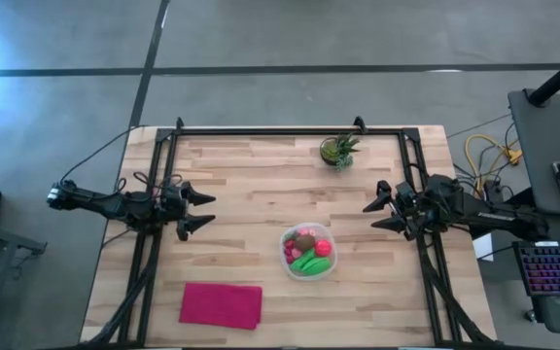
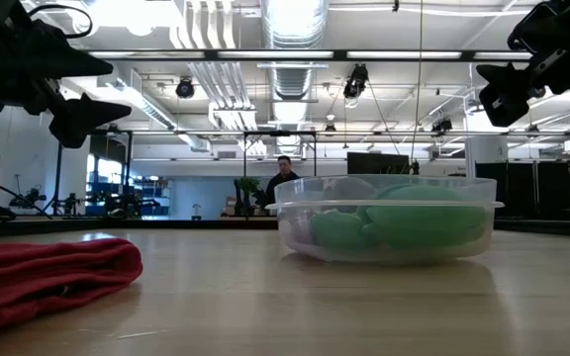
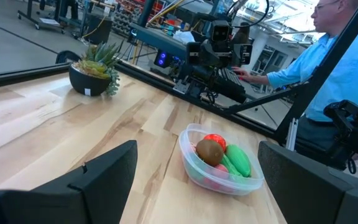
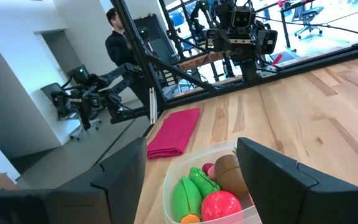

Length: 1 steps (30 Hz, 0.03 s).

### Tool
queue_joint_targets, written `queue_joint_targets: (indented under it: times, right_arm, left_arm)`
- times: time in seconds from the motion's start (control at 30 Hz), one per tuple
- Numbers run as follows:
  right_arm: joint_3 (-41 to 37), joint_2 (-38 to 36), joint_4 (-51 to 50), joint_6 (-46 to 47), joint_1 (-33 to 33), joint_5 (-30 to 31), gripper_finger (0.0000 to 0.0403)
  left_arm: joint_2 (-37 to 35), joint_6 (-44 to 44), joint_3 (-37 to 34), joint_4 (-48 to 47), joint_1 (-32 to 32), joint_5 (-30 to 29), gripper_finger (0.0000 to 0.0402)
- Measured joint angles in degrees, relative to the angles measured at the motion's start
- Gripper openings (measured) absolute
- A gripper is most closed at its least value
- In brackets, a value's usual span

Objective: Pick and placing Produce into tupperware
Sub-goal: Return to Home Position

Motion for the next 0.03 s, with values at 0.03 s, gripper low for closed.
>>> queue_joint_targets:
  times: [0.03]
  right_arm:
    - [0.0,0.0,0.0,0.0,0.0,0.0,0.0242]
  left_arm:
    - [0.0,0.0,0.0,0.0,0.0,0.0,0.0320]
